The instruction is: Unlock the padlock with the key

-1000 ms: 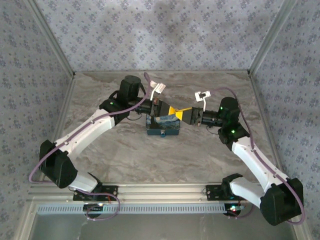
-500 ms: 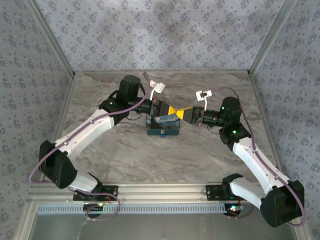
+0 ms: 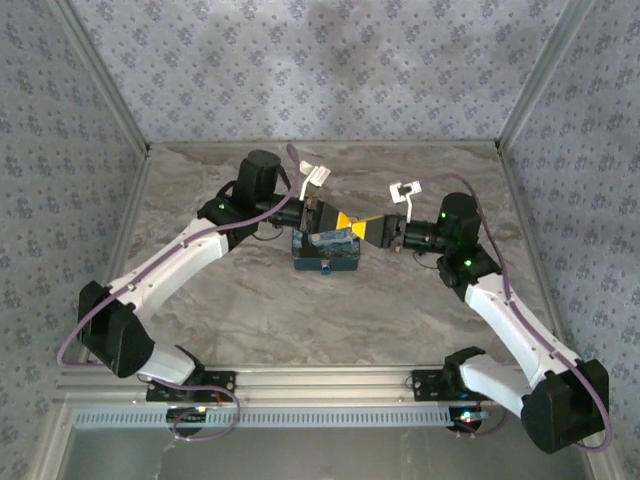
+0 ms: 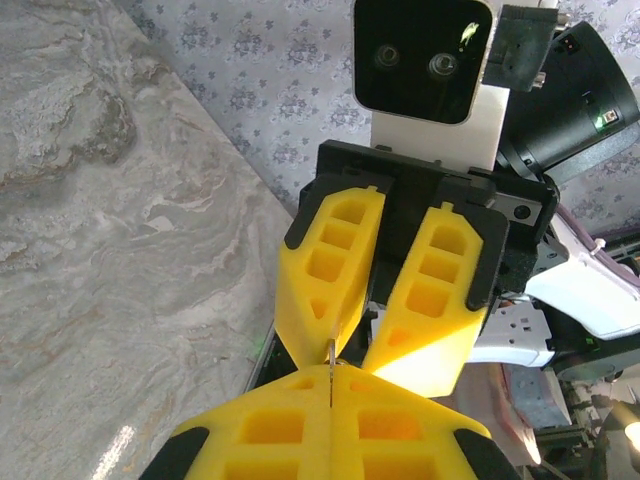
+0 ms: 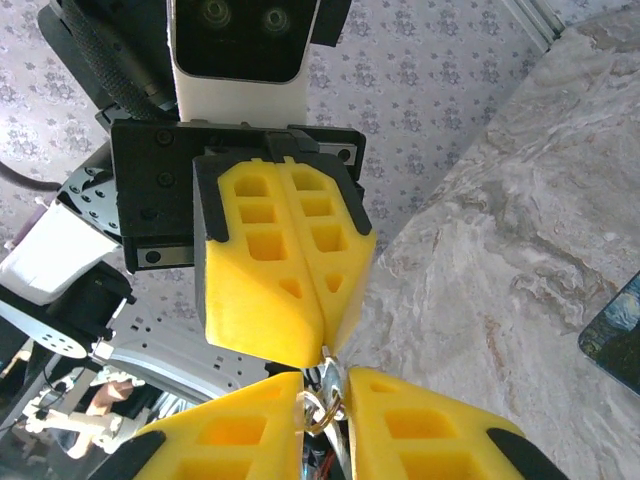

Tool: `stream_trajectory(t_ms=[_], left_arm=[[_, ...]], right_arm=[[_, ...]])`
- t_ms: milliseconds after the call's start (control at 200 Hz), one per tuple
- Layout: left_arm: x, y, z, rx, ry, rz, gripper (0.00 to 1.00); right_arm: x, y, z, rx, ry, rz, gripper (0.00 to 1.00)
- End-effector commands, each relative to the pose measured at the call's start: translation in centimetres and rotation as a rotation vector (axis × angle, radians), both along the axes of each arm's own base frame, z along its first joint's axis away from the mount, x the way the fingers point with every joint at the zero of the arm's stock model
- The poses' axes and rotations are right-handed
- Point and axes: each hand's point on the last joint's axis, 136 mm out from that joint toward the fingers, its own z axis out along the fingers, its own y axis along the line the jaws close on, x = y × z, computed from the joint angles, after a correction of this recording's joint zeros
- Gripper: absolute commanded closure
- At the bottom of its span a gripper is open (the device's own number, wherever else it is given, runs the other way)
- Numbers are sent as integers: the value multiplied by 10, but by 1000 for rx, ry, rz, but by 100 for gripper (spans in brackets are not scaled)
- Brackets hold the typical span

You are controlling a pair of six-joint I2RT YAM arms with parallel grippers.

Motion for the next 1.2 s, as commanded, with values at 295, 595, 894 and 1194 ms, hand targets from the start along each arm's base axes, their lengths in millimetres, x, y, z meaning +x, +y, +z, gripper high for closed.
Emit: stream_trajectory(t_ms=[295, 595, 894, 1194], left_arm=[[-14, 6, 23, -31, -59, -42, 100], [-16, 6, 25, -23, -61, -62, 100], [-12, 3, 27, -27, -61, -61, 100], [-7, 5, 27, -23, -71, -12, 64]], right_arm=[[-2, 0, 8, -21, -54, 5, 94], [-11, 3, 6, -69, -104, 37, 100], [-15, 6, 1, -105, -116, 35, 100], [-5, 2, -4, -126, -101, -22, 100]])
